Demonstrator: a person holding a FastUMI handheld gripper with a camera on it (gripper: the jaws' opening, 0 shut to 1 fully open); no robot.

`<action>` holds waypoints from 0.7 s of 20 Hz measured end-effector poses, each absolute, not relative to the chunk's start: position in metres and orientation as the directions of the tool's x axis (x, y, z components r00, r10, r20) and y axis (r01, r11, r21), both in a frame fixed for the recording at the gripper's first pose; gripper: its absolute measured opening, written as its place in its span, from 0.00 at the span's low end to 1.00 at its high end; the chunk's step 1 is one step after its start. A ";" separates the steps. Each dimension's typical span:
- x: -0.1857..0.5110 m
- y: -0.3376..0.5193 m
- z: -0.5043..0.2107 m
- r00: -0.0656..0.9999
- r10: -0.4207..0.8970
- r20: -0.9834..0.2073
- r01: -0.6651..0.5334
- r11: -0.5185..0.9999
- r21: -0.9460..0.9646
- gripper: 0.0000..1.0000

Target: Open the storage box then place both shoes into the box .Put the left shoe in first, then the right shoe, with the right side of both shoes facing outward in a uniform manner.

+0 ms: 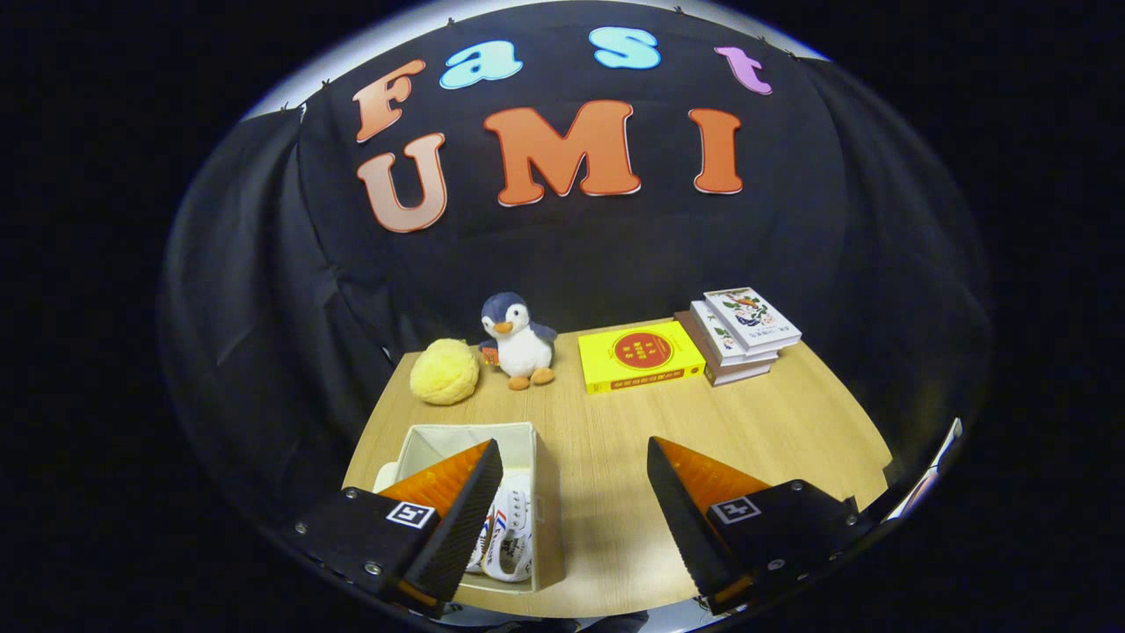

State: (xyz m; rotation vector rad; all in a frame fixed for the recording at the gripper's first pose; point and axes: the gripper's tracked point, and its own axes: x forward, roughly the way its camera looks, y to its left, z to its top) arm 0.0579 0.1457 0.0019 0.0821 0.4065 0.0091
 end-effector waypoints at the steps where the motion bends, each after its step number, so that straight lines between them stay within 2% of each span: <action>1: 0.056 0.131 0.013 0.931 0.012 -0.365 0.017 0.997 0.078 0.98; 5: 0.047 0.071 0.048 0.964 -0.035 -0.265 0.055 0.996 0.069 0.98; 14: 0.028 -0.047 0.092 0.987 -0.079 -0.140 0.090 0.993 0.078 0.98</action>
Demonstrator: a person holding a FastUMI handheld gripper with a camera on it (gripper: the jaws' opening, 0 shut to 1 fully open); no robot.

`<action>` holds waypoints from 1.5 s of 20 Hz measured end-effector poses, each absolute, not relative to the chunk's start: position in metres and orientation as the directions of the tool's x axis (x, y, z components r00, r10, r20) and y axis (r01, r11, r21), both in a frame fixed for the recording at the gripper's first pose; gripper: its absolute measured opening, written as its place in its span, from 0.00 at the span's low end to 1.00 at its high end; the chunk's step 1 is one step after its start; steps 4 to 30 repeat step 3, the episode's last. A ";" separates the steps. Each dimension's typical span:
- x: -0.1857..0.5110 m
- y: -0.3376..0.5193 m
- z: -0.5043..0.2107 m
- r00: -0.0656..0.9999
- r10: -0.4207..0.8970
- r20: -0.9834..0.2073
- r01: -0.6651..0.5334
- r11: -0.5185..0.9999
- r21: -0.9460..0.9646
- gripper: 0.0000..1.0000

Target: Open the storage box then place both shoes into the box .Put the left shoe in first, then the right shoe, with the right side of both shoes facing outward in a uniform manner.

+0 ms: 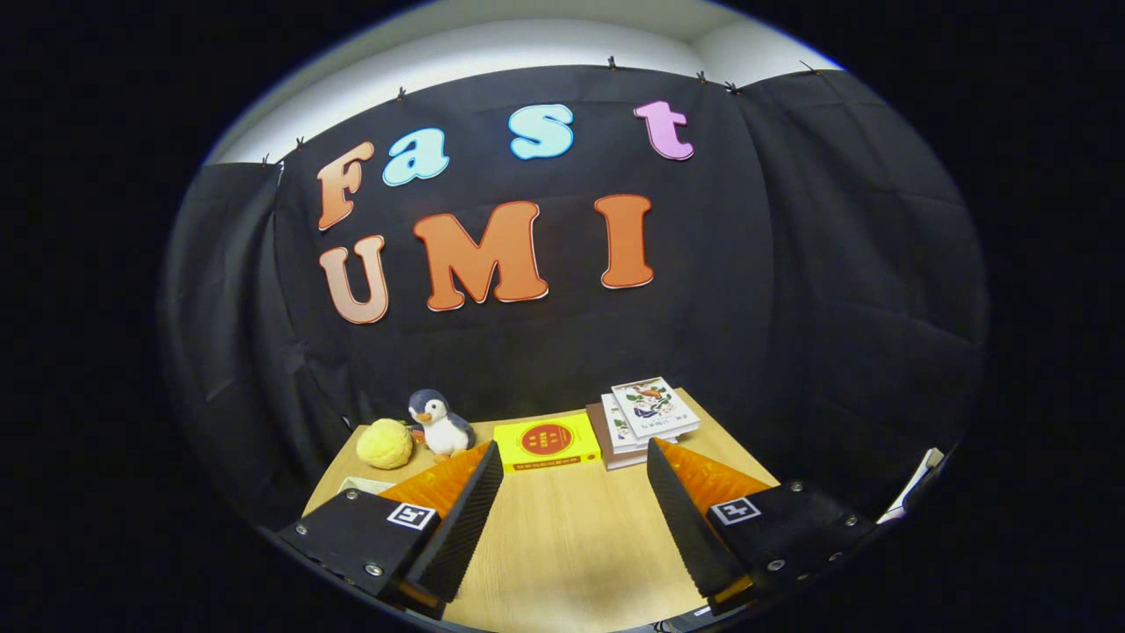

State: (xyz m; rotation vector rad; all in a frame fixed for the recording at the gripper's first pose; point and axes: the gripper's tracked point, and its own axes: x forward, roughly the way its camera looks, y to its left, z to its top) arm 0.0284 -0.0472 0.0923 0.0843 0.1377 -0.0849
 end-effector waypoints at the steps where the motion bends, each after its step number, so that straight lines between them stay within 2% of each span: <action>1: 0.027 -0.057 0.093 0.987 -0.078 -0.137 0.088 0.993 0.073 0.98; 30: 0.024 -0.075 0.091 0.988 -0.071 -0.137 0.082 0.994 0.071 0.97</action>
